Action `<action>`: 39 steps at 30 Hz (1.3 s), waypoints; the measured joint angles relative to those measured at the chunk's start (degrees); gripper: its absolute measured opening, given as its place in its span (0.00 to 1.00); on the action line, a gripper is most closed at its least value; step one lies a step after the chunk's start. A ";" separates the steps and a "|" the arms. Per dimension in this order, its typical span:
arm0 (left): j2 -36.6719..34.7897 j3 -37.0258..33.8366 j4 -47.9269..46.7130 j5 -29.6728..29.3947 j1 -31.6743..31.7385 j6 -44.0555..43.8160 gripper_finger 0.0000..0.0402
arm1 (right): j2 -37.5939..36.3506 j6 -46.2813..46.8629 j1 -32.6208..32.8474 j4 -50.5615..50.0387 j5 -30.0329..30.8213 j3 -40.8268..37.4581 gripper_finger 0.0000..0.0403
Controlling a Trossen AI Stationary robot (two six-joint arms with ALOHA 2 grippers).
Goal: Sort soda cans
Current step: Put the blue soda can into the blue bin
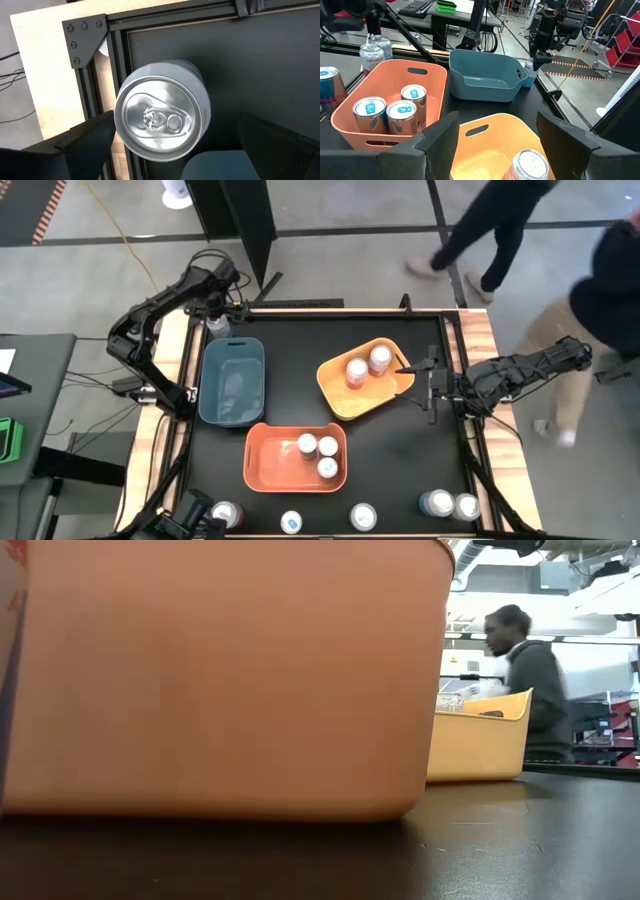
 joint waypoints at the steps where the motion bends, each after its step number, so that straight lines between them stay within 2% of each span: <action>1: 0.00 -0.51 0.63 -0.28 0.00 0.05 1.00 | 0.02 -0.05 0.00 0.00 0.00 0.00 0.70; 16: -0.01 -1.50 3.28 1.11 0.79 1.34 0.96 | 0.00 -0.42 0.00 0.00 0.00 0.00 0.70; 29: -0.07 -7.15 9.55 2.95 0.98 3.07 0.94 | 0.00 -0.55 0.00 0.02 0.00 0.00 0.70; 39: -0.02 -7.42 10.82 4.03 1.71 3.37 0.92 | 0.00 -0.52 -0.02 0.04 0.00 0.00 0.70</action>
